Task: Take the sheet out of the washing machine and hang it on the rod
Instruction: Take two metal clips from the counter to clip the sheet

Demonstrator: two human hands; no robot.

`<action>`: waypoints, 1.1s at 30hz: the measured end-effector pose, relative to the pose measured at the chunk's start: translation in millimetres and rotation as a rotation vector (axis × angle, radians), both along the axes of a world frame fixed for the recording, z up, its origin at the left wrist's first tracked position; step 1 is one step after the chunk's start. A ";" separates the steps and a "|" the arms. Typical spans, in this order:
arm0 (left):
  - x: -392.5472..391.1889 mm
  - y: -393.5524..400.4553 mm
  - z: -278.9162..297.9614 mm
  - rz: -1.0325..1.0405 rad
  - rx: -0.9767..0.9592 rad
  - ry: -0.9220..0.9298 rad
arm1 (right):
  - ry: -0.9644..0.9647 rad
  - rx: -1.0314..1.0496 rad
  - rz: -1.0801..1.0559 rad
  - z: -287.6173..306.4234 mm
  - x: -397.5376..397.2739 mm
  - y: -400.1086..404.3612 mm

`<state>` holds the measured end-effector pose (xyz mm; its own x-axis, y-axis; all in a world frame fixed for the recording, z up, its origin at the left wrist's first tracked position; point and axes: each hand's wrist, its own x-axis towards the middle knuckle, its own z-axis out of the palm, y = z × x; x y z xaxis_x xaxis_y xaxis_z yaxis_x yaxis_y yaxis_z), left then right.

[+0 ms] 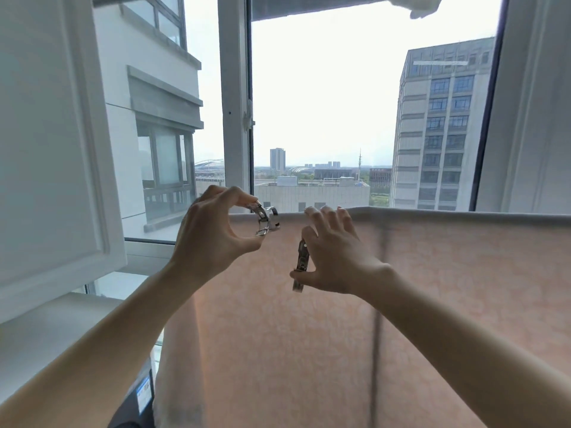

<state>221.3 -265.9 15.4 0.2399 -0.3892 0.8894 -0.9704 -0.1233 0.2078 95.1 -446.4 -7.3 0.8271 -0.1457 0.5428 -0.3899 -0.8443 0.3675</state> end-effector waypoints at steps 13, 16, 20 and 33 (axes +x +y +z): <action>23.1 -29.6 48.9 -0.087 0.253 0.041 | -0.005 -0.033 0.008 3.3 -0.3 -7.8; 31.4 -39.2 58.0 -0.137 0.326 0.059 | -0.007 -0.050 0.004 0.2 0.7 -9.2; 39.3 -47.1 66.5 -0.179 0.404 0.077 | -0.002 -0.064 -0.010 -2.1 0.3 -10.8; 37.3 -52.7 57.7 -0.098 0.479 -0.097 | 0.031 -0.053 -0.016 -4.8 -1.7 -10.2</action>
<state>258.5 -318.6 73.1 0.1065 -0.7759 0.6218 -0.9943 -0.0898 0.0582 93.4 -456.6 -12.2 0.8414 -0.1308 0.5244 -0.3912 -0.8168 0.4240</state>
